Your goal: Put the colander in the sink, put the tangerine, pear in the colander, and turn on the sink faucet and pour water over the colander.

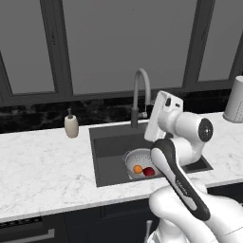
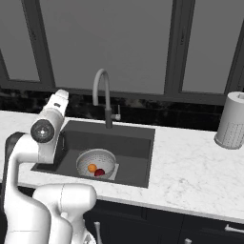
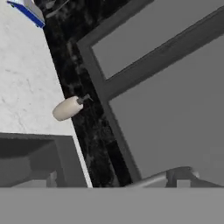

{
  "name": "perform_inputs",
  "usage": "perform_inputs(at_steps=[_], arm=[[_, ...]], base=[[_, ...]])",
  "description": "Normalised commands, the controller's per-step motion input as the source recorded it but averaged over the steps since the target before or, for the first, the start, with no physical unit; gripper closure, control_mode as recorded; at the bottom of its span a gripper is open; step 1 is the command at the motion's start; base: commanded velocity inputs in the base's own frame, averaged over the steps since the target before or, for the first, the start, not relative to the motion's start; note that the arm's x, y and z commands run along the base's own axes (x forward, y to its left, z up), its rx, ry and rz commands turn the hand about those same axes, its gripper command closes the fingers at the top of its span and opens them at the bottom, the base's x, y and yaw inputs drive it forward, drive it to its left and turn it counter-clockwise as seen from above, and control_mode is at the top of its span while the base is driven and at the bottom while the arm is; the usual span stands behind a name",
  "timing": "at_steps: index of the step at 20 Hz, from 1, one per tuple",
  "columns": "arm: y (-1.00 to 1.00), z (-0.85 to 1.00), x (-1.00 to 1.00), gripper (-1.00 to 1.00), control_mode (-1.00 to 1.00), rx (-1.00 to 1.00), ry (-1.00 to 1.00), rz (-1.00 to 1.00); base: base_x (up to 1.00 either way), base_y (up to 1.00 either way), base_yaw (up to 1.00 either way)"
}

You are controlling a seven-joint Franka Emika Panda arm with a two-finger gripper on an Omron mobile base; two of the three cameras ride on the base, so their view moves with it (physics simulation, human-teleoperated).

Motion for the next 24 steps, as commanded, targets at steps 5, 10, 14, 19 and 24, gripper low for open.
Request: perform_inputs(at_steps=[5,10,14,19,24], arm=[[-0.41,0.2,-0.13,-1.0,-1.0,0.7,0.02,-0.22],[-0.88,0.0,0.01,-1.0,-1.0,0.75,0.22,-0.13],[-0.86,0.0,0.05,-1.0,-1.0,0.74,0.29,-0.03],[-0.55,-0.11,0.11,-1.0,-1.0,0.52,0.21,0.0],[-0.15,-0.36,0.27,-1.0,-1.0,0.12,-0.04,0.04]], base=[[0.0,0.0,0.0],[0.0,0.0,0.0],[0.0,0.0,0.0],[0.0,0.0,0.0],[0.0,0.0,0.0]])
